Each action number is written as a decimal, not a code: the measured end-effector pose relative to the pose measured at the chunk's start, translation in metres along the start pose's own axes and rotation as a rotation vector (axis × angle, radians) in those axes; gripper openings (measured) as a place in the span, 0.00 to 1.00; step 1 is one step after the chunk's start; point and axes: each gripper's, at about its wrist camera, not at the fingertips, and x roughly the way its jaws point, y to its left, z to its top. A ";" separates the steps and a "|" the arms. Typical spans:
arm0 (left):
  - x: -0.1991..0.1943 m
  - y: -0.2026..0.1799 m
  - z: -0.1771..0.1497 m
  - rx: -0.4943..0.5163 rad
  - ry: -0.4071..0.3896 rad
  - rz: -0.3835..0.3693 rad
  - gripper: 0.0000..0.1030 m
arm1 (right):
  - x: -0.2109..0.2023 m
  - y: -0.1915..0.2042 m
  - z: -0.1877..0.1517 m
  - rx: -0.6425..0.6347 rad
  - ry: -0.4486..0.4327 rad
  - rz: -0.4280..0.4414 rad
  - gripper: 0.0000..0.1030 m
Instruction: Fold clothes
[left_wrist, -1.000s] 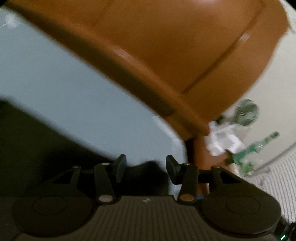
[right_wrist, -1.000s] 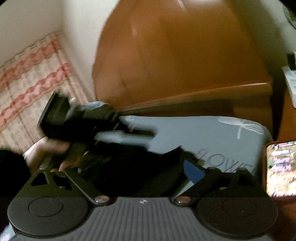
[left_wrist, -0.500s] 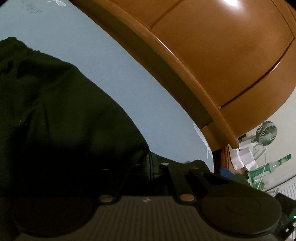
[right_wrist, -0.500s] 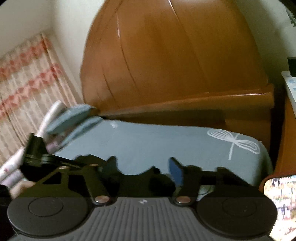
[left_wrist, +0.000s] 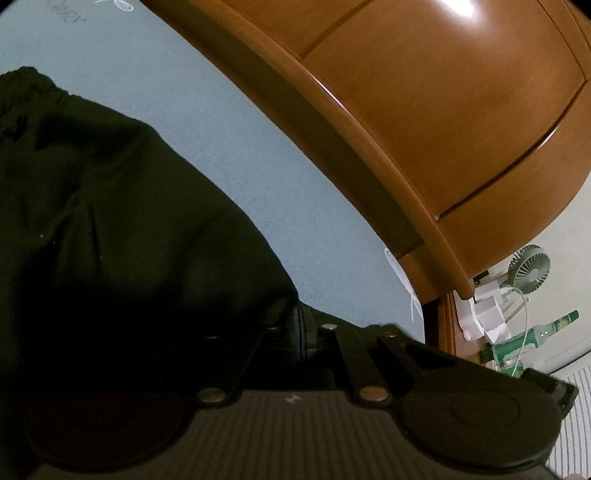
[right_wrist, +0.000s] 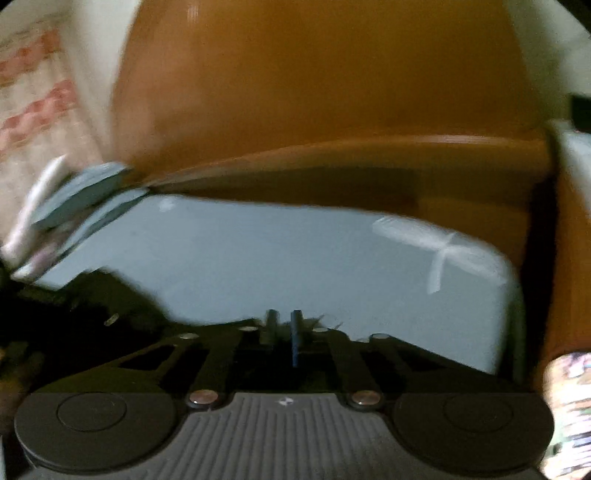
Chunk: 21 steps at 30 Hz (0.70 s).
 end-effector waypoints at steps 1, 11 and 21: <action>0.000 -0.001 0.000 -0.001 0.001 0.003 0.06 | -0.004 0.000 0.003 0.016 -0.002 0.011 0.04; -0.001 -0.071 0.002 0.253 0.046 0.011 0.36 | -0.057 0.024 -0.033 0.032 0.013 0.286 0.28; 0.059 -0.105 0.004 0.488 0.205 0.010 0.36 | -0.057 0.016 -0.033 0.046 -0.001 0.275 0.44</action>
